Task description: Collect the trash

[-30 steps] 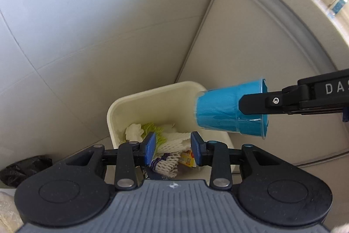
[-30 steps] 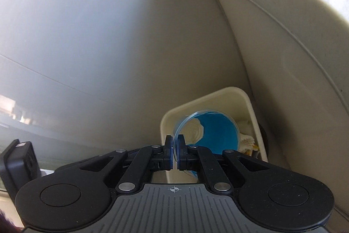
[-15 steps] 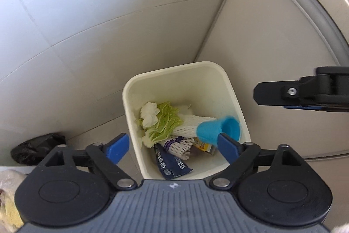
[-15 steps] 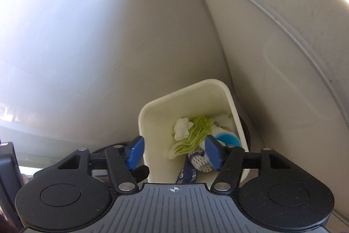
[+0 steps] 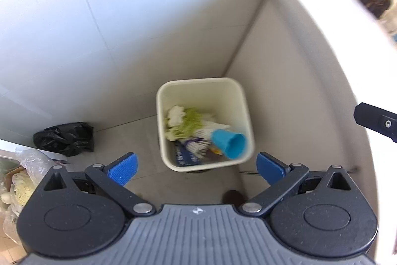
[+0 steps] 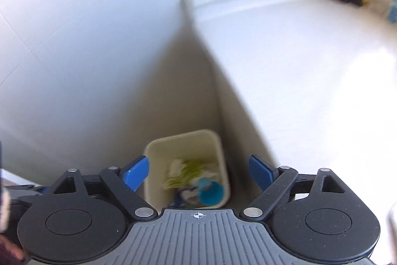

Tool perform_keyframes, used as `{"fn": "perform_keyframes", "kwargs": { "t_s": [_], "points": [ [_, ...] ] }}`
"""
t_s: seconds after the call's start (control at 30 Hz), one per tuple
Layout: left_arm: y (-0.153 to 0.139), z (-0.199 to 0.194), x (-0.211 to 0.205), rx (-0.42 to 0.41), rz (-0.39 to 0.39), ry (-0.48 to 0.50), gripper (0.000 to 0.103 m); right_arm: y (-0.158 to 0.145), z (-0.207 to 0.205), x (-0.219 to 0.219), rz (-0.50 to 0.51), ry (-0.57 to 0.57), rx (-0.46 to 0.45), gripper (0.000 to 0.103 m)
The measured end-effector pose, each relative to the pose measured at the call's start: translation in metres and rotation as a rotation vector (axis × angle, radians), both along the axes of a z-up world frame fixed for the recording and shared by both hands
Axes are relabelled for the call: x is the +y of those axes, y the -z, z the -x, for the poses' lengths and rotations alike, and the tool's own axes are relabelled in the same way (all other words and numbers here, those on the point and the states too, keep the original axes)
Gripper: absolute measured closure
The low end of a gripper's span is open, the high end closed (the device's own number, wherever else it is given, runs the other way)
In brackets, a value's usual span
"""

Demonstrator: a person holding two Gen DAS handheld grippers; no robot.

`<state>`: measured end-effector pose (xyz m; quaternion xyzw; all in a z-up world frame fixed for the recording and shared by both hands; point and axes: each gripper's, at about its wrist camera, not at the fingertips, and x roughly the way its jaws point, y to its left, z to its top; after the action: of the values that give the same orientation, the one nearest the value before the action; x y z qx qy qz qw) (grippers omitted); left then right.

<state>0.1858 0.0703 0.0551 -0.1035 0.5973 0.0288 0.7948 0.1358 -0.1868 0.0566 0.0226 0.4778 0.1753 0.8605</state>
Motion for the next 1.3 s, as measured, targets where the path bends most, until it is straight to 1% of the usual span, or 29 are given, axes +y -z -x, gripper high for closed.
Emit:
{"fn": "perform_keyframes", "kwargs": {
  "t_s": [0.1,0.23,0.3,0.37,0.47,0.6,0.7,0.87,0.97,1.13,1.3],
  "points": [
    [-0.031,0.006,-0.013,-0.039,-0.020,0.019,0.001,-0.027,0.013,-0.021,0.063,0.068,-0.033,0.009],
    [-0.061,0.018,-0.036,-0.070,-0.052,0.068,0.000,-0.055,0.031,-0.045,0.091,0.146,-0.064,0.006],
    [-0.070,0.024,-0.045,-0.087,-0.068,0.076,0.000,-0.064,0.038,-0.052,0.094,0.176,-0.080,0.006],
    [-0.075,0.028,-0.049,-0.096,-0.067,0.078,0.000,-0.069,0.042,-0.056,0.103,0.199,-0.091,0.005],
    [-0.078,0.030,-0.057,-0.099,-0.053,0.077,0.000,-0.080,0.046,-0.061,0.121,0.226,-0.113,0.005],
    [-0.083,0.034,-0.064,-0.118,-0.090,0.073,0.000,-0.084,0.050,-0.065,0.124,0.248,-0.143,0.005],
    [-0.086,0.034,-0.064,-0.133,-0.087,0.068,0.000,-0.086,0.051,-0.070,0.123,0.268,-0.153,0.004],
    [-0.090,0.034,-0.069,-0.150,-0.081,0.074,0.000,-0.087,0.054,-0.076,0.118,0.277,-0.157,0.004],
    [-0.091,0.035,-0.072,-0.151,-0.064,0.087,0.000,-0.086,0.055,-0.080,0.114,0.286,-0.155,0.004],
    [-0.092,0.035,-0.078,-0.159,-0.074,0.100,0.000,-0.086,0.051,-0.085,0.111,0.299,-0.158,0.004],
    [-0.091,0.036,-0.077,-0.150,-0.070,0.097,0.000,-0.086,0.050,-0.086,0.113,0.299,-0.156,0.004]
  ]
}}
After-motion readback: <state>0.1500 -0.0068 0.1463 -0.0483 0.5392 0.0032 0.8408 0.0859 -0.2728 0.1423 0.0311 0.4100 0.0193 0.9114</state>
